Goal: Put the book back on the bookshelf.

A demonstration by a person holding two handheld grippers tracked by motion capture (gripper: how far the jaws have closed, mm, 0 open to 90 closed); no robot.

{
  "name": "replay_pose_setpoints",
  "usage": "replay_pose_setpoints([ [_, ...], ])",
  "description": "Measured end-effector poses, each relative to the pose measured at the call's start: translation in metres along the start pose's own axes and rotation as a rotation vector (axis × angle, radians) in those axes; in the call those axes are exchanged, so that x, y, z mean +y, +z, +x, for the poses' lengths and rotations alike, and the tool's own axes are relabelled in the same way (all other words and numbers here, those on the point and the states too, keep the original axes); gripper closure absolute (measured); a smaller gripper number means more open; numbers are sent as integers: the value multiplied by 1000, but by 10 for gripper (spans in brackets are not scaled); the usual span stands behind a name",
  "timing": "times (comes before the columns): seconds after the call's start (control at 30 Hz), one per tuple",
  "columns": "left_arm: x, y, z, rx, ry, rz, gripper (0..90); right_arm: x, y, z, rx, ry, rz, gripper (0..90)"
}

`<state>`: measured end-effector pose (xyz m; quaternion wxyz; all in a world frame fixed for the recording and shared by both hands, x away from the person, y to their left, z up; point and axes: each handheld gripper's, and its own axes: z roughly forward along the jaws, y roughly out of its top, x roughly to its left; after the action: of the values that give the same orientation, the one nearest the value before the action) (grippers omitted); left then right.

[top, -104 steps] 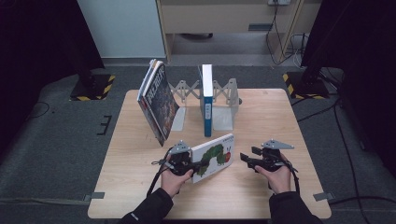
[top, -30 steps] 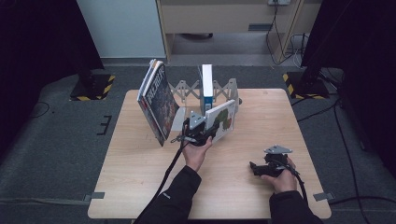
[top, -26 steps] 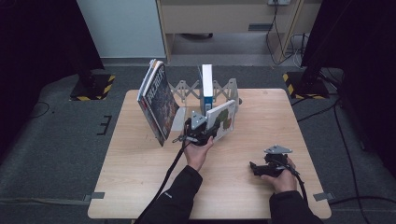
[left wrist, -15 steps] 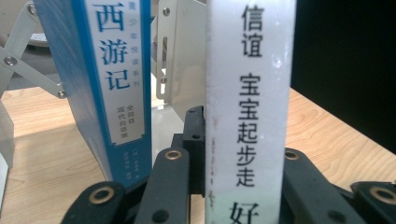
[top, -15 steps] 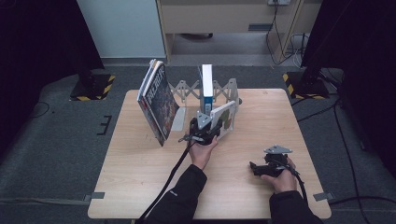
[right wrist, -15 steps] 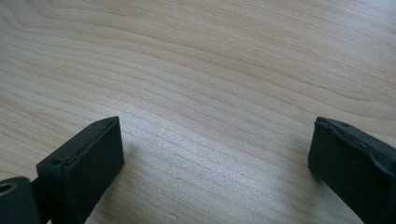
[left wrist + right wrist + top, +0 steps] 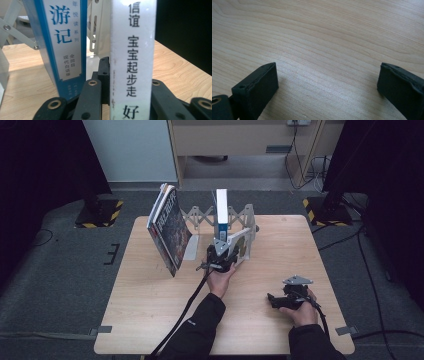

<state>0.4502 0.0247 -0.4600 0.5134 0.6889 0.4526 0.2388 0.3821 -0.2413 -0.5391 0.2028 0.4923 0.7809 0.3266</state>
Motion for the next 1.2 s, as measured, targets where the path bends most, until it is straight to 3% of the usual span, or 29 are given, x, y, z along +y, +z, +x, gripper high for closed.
replay_pose_setpoints([
  [0.13,-3,5,1,21,8,-8,743,0,0,0,0,0,0,34],
  [0.3,-6,6,0,16,20,-1,738,0,0,0,3,-2,0,33],
  [0.7,-40,11,-11,9,47,109,721,0,0,0,2,-1,0,33],
  [1.03,-45,12,-12,-20,57,97,669,0,0,0,2,2,1,31],
  [1.2,-48,-3,-11,-61,94,73,585,0,0,0,1,2,0,31],
])
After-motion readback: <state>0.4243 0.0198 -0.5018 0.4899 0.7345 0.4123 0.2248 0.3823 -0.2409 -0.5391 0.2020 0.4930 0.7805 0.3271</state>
